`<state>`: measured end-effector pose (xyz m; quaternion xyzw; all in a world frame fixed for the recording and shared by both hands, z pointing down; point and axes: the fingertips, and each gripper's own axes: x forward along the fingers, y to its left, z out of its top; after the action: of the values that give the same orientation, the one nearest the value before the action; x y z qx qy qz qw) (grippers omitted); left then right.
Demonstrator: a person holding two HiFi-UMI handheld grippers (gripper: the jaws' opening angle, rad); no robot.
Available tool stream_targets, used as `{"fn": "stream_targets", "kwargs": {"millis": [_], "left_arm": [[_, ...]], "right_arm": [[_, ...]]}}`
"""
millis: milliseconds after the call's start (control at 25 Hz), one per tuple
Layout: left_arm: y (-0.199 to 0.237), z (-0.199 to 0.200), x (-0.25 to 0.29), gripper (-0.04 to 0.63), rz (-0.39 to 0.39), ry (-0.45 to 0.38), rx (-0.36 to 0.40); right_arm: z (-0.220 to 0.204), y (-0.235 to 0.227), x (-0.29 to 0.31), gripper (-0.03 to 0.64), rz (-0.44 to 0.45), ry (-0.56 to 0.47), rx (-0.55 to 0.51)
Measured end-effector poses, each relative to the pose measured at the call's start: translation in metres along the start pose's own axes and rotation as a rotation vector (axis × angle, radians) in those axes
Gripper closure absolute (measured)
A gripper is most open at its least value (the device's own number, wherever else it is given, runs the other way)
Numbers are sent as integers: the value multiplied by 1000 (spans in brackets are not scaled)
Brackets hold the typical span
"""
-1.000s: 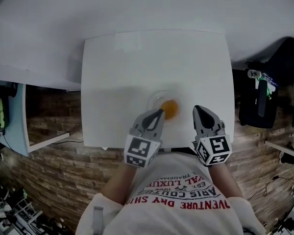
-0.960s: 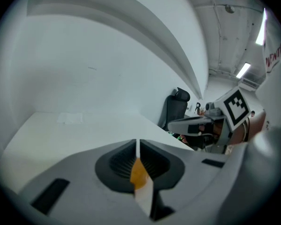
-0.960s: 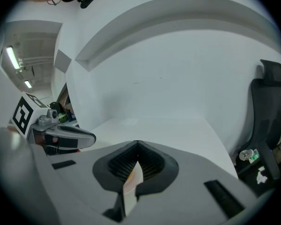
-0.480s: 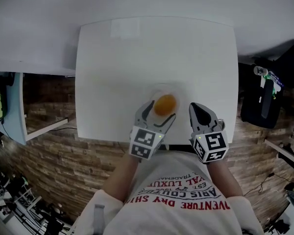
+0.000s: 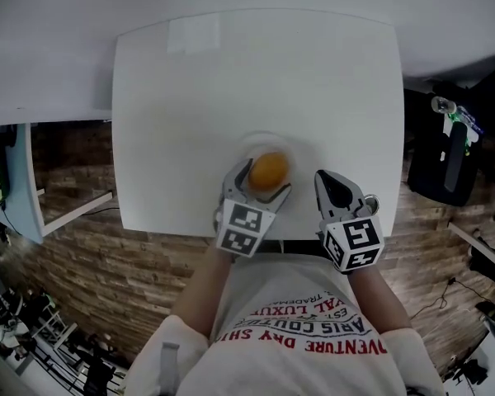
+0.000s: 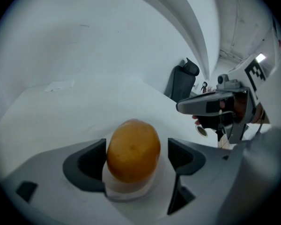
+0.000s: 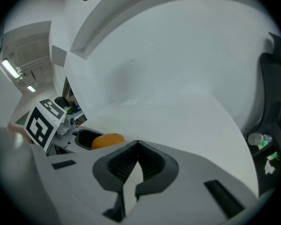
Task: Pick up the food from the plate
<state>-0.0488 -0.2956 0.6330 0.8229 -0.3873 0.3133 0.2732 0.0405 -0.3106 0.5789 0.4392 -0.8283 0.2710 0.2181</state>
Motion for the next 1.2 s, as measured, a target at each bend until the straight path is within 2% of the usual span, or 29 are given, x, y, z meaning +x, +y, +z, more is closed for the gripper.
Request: {"fn": "stream_targets", "kwargs": {"millis": [200, 320, 560, 880, 1200], "left_arm": [[6, -5, 8, 207, 35, 22, 20], [7, -9, 9, 237, 50, 24, 23], [12, 0, 5, 241, 52, -14, 33], [4, 39, -23, 241, 73, -127, 37], [-3, 94, -73, 241, 119, -277, 72]], "right_arm": [[1, -1, 1, 612, 1, 1, -1], [0, 0, 0, 612, 3, 7, -5], [0, 3, 0, 612, 5, 12, -21], [16, 8, -13, 612, 10, -17, -56], [55, 14, -34, 613, 0, -110, -100]]}}
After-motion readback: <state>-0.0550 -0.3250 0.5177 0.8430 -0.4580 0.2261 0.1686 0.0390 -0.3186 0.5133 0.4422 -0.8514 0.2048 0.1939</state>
